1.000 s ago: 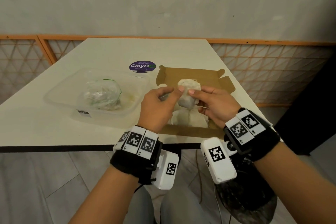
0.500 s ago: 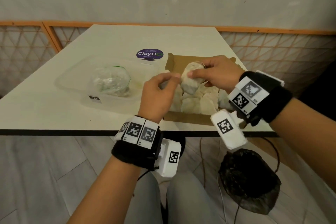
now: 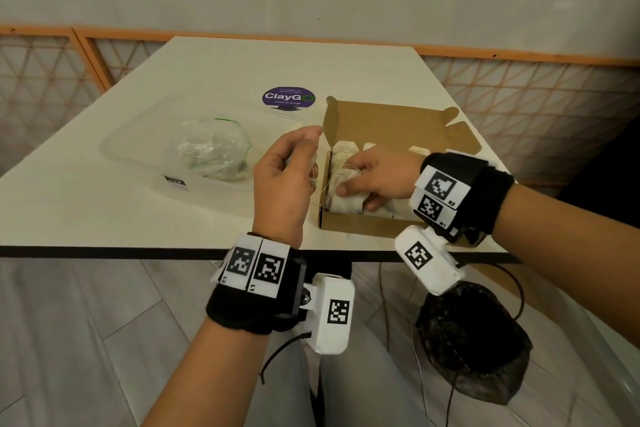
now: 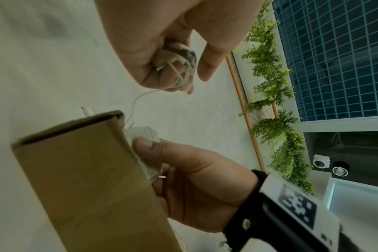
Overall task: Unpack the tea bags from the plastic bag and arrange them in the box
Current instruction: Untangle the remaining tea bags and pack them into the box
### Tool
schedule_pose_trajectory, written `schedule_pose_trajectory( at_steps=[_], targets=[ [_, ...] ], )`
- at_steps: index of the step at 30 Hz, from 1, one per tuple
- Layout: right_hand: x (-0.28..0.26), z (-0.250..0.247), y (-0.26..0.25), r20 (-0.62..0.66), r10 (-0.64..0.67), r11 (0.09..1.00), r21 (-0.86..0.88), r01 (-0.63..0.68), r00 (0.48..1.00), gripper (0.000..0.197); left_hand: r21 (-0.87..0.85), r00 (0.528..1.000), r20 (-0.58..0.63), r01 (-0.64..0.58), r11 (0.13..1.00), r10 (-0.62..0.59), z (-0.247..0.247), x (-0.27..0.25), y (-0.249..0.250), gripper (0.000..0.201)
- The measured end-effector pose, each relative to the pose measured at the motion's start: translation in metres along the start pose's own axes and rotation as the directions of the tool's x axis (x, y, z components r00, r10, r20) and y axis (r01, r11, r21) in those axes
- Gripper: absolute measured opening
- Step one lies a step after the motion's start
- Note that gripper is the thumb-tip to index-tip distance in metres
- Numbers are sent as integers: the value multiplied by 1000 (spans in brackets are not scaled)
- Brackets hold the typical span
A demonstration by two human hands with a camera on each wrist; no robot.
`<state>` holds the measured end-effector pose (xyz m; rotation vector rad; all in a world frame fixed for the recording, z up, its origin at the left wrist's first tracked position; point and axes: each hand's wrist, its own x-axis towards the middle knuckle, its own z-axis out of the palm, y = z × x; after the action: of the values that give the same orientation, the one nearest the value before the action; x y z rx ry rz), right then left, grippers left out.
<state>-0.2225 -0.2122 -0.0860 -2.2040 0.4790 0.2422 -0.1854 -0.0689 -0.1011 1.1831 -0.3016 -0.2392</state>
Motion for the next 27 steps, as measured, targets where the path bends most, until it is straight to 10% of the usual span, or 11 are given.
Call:
schedule_pose_trajectory(
  at_steps=[7,19,27],
  targets=[
    [-1,0,-12,-50,-165,927,-350,137,985,39,2,1000,12,18,1000,-18,1,2,0,15],
    [1,-10,-12,-347,-296,923,-343,173,890,24,16,994,88,58,998,-59,7,16,6,16],
    [-29,4,4,120,-229,871,-418,259,966,29,77,979,126,151,986,-160,12,22,-1,17]
  ],
)
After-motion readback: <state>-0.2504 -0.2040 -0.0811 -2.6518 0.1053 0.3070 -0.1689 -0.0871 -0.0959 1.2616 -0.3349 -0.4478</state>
